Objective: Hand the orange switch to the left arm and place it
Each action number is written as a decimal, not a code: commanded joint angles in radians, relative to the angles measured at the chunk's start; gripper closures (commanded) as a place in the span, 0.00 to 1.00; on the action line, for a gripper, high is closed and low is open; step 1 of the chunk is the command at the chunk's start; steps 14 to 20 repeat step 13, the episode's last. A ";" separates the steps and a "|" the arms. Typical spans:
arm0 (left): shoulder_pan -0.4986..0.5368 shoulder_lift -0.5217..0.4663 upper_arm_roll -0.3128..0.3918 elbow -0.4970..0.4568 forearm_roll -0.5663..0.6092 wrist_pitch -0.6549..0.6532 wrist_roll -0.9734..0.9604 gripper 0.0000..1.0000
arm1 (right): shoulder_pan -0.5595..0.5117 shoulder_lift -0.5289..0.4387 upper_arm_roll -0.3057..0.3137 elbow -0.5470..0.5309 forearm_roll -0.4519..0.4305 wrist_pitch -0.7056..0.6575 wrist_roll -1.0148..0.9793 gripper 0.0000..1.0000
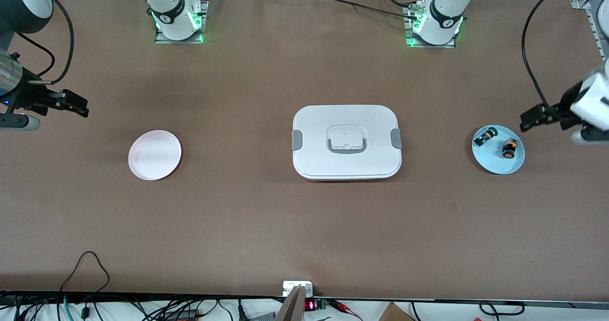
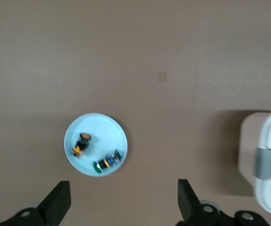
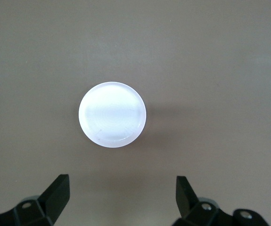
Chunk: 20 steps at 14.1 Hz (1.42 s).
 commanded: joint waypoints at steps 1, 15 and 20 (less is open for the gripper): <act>-0.032 -0.044 0.017 0.007 -0.020 -0.065 -0.059 0.00 | -0.008 -0.004 0.005 0.012 -0.001 -0.012 -0.013 0.00; -0.044 -0.031 0.007 0.072 -0.052 -0.088 -0.059 0.00 | -0.014 -0.002 0.002 0.012 0.052 -0.012 -0.014 0.00; -0.044 -0.031 0.007 0.072 -0.052 -0.088 -0.059 0.00 | -0.014 -0.002 0.002 0.012 0.052 -0.012 -0.014 0.00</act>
